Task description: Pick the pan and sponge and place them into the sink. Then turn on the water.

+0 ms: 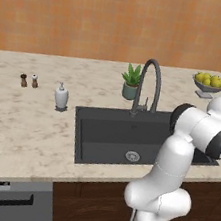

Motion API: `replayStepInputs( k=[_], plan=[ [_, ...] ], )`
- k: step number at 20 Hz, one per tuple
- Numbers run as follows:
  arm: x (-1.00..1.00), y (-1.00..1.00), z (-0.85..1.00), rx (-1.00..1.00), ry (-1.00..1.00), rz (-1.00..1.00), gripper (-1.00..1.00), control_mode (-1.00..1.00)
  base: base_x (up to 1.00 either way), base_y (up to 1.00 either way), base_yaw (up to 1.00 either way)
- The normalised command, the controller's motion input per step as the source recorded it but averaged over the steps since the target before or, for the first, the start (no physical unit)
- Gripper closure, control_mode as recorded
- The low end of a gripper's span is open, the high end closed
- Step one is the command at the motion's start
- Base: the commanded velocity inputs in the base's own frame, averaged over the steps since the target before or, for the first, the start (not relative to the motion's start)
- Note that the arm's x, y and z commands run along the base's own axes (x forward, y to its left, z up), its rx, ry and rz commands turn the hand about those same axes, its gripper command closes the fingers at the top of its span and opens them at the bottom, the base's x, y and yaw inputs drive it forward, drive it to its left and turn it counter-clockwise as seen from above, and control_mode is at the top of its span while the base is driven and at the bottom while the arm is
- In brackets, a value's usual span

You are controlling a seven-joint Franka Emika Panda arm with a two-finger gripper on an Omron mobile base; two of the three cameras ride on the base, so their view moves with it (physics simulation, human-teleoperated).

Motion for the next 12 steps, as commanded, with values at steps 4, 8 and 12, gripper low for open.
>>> replayStepInputs(
  k=[4, 8, 12],
  plan=[
    [0.00, -0.23, 0.00, -0.07, 0.00, -0.05, -1.00, -1.00, 0.00, 0.00, 0.00],
    [-0.01, -0.51, -0.05, 0.00, 0.05, 0.01, -1.00, -1.00, 0.00, 0.00, 0.00],
    [-0.01, -0.48, -0.12, 0.00, 0.00, 0.06, -1.00, -1.00, 0.00, 0.00, 0.00]
  ],
)
